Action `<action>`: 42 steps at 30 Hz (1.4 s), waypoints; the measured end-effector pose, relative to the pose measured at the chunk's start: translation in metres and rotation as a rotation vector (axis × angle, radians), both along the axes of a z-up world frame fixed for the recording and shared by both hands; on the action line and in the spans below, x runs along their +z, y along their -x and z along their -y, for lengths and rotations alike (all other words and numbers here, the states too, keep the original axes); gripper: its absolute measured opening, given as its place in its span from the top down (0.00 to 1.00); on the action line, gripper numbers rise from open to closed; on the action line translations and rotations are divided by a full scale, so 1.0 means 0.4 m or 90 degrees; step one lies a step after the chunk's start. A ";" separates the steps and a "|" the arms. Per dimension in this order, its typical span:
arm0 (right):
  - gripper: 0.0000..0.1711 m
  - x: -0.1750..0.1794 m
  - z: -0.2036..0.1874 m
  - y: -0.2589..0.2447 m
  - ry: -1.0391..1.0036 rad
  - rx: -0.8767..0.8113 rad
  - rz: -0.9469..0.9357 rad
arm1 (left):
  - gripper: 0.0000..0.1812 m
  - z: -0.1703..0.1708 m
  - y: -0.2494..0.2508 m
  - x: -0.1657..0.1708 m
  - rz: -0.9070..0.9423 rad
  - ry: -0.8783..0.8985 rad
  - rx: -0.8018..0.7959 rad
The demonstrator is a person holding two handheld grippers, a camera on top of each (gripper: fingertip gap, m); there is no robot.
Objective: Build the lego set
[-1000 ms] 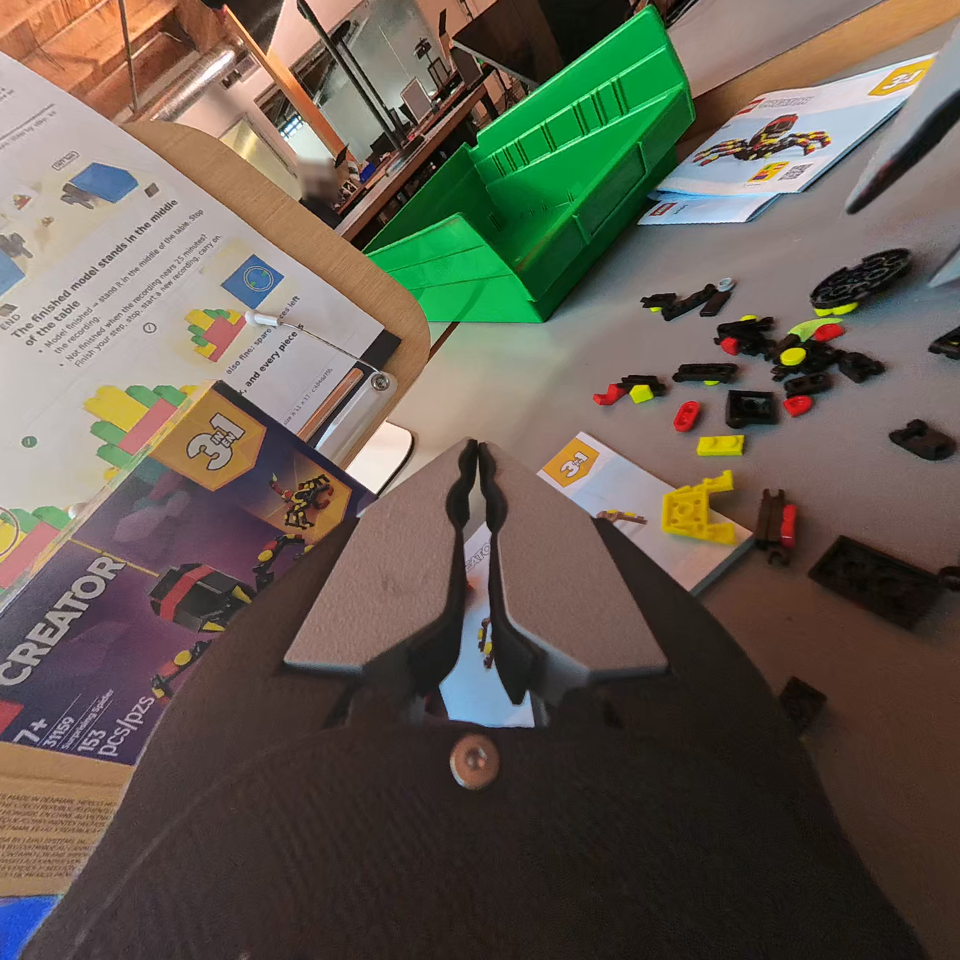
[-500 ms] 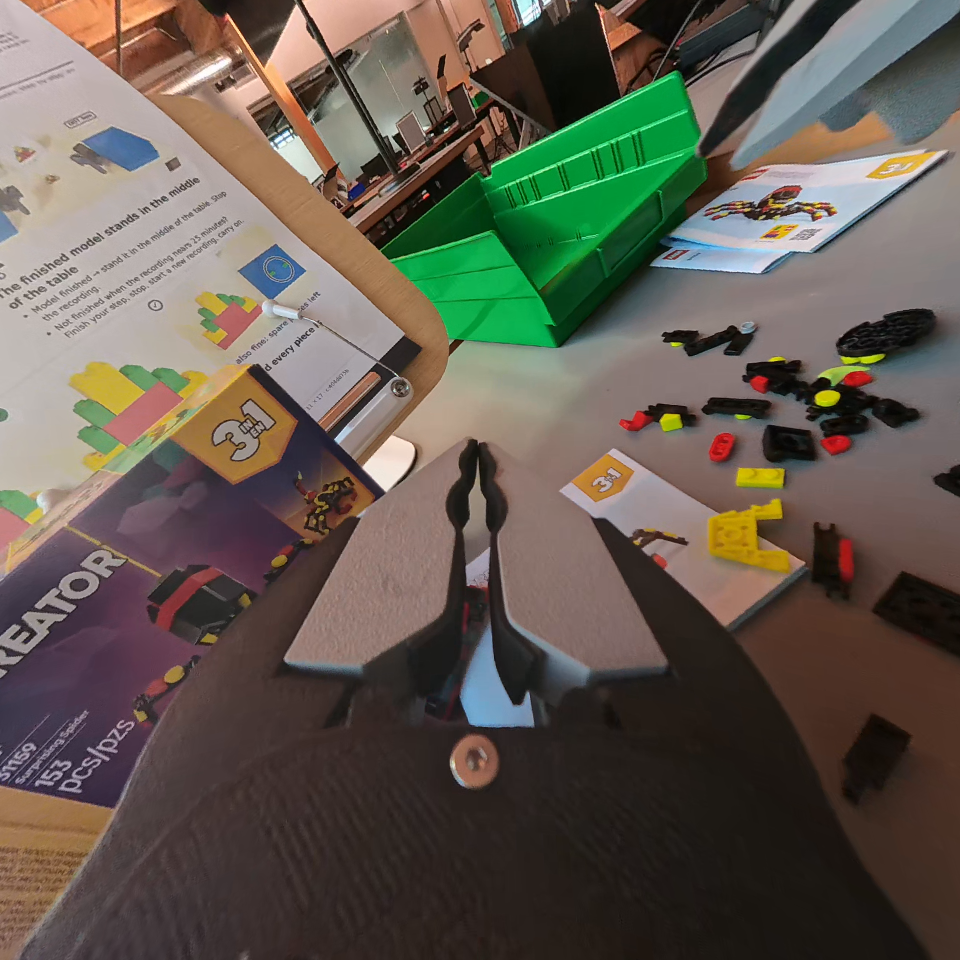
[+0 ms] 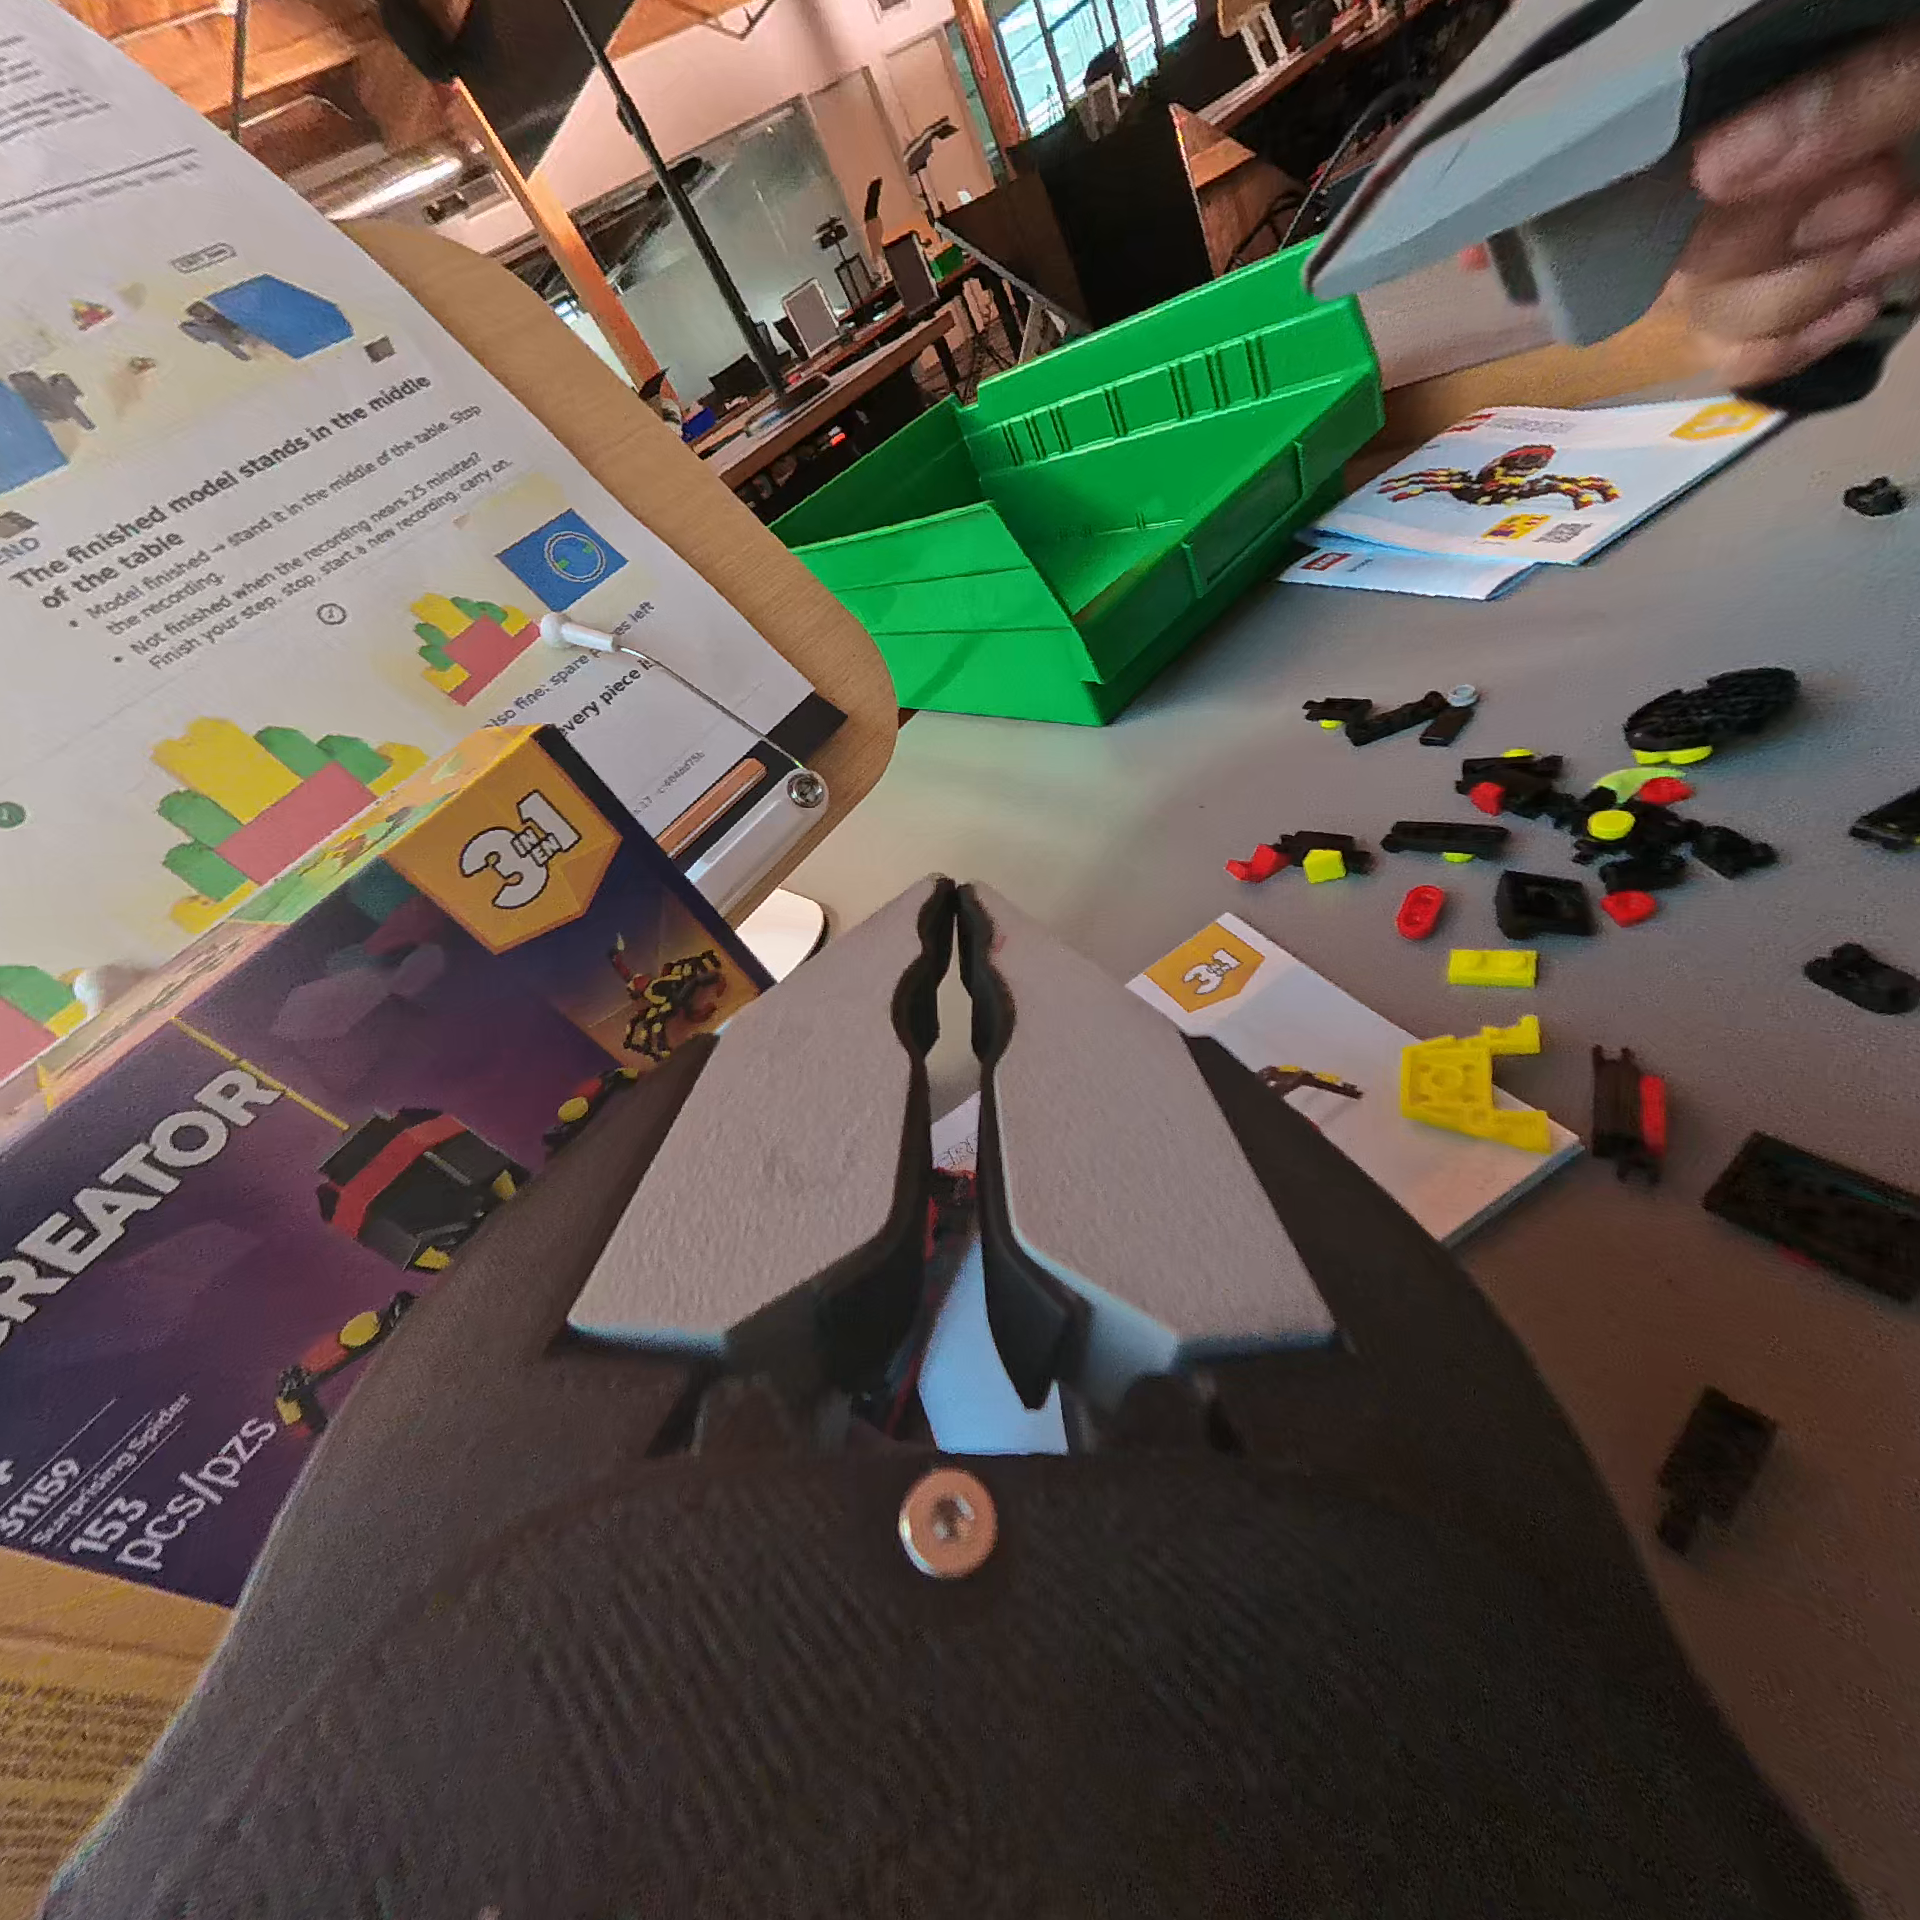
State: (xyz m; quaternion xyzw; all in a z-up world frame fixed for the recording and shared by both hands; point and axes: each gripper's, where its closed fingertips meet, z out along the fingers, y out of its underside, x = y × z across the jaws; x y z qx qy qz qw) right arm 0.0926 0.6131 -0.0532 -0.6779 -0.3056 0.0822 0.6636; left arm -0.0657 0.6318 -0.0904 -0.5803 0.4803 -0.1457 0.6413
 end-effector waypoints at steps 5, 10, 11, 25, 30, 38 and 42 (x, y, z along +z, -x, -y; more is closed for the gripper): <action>0.96 -0.064 0.066 -0.081 0.136 0.035 0.032 | 1.00 0.006 -0.004 -0.003 -0.009 -0.010 -0.009; 1.00 -0.145 0.104 -0.187 0.164 -0.101 0.087 | 1.00 0.004 0.006 0.003 0.001 -0.010 0.000; 1.00 -0.154 0.114 -0.213 0.177 -0.156 0.087 | 1.00 0.002 0.009 0.005 0.005 -0.009 0.003; 1.00 -0.304 0.260 -0.234 0.446 -0.343 0.154 | 1.00 -0.034 0.033 -0.017 -0.081 -0.106 0.105; 1.00 -0.206 0.204 -0.086 0.377 -0.213 -0.001 | 1.00 -0.061 0.069 0.007 -0.035 -0.101 0.154; 1.00 -0.136 0.209 -0.284 0.158 -0.370 -0.039 | 1.00 -0.076 0.069 0.008 -0.035 -0.108 0.157; 1.00 -0.018 0.244 -0.380 -0.125 -0.584 0.112 | 1.00 -0.067 0.068 0.014 -0.035 -0.135 0.158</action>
